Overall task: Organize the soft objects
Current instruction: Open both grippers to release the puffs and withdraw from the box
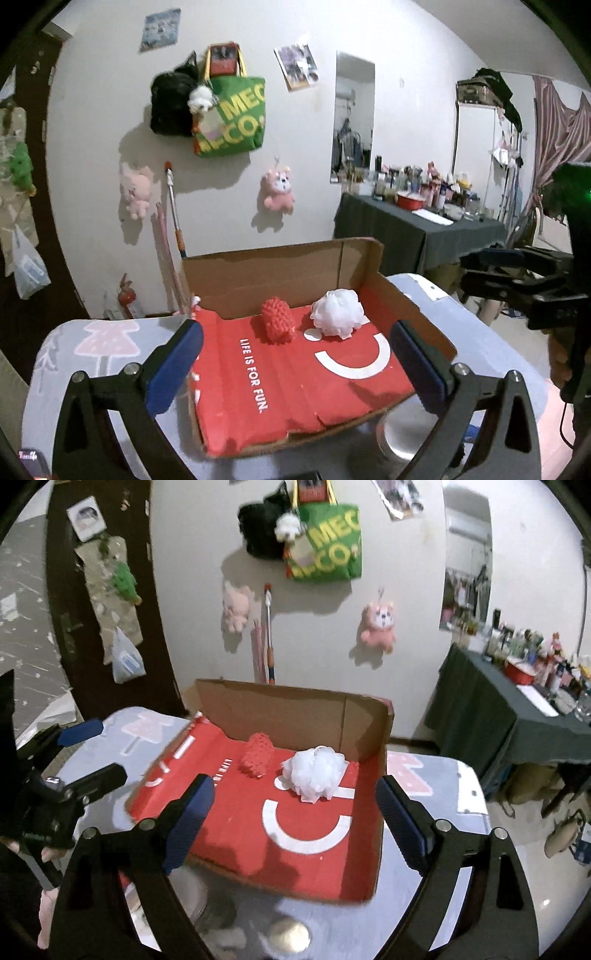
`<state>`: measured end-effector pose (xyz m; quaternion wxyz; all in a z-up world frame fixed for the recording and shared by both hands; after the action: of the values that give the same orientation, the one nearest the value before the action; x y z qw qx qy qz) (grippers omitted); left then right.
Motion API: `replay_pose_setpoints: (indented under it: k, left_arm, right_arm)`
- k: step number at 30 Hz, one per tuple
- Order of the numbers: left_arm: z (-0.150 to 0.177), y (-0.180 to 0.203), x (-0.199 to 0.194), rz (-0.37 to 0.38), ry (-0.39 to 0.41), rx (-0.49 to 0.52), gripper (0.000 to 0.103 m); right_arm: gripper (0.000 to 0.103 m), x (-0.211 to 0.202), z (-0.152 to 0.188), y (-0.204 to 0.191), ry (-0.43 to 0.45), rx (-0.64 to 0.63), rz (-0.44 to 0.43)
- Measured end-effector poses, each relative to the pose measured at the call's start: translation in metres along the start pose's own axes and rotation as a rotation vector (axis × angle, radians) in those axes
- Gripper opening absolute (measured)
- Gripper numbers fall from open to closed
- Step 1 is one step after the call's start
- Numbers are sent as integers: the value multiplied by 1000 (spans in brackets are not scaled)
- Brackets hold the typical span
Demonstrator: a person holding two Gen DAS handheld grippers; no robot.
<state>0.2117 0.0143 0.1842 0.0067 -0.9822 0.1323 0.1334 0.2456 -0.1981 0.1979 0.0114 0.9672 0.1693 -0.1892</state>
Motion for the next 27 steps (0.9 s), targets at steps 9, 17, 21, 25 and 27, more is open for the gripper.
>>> replay_pose_setpoints:
  k: [9, 17, 21, 25, 27]
  left_arm:
    - [32, 17, -72, -26, 99, -33, 103]
    - [82, 36, -110, -34, 121, -59, 103]
    - [109, 41, -114, -66, 108, -52, 103]
    - [137, 47, -111, -70, 72, -46, 103]
    - [151, 48, -111, -82, 56, -47, 103]
  right_arm:
    - [90, -76, 54, -24, 115, 26, -15]
    - [90, -104, 112, -37, 147, 20, 48]
    - [90, -99, 147, -46, 123, 19, 44]
    - [90, -87, 179, -52, 97, 24, 35]
    - [90, -80, 194, -57, 84, 31, 26]
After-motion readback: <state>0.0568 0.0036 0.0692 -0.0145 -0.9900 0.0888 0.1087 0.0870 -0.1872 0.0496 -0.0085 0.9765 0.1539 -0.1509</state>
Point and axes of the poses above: each gripper's, at about its wrist camera, not at the fingertips, and x roughly the way its jaws point, y to its right, z to its underside, the point moved 5 cm from there along x, roughly the way its jaws point, and after that the axes turned 11 degrees about y, right-handed, at the moved point
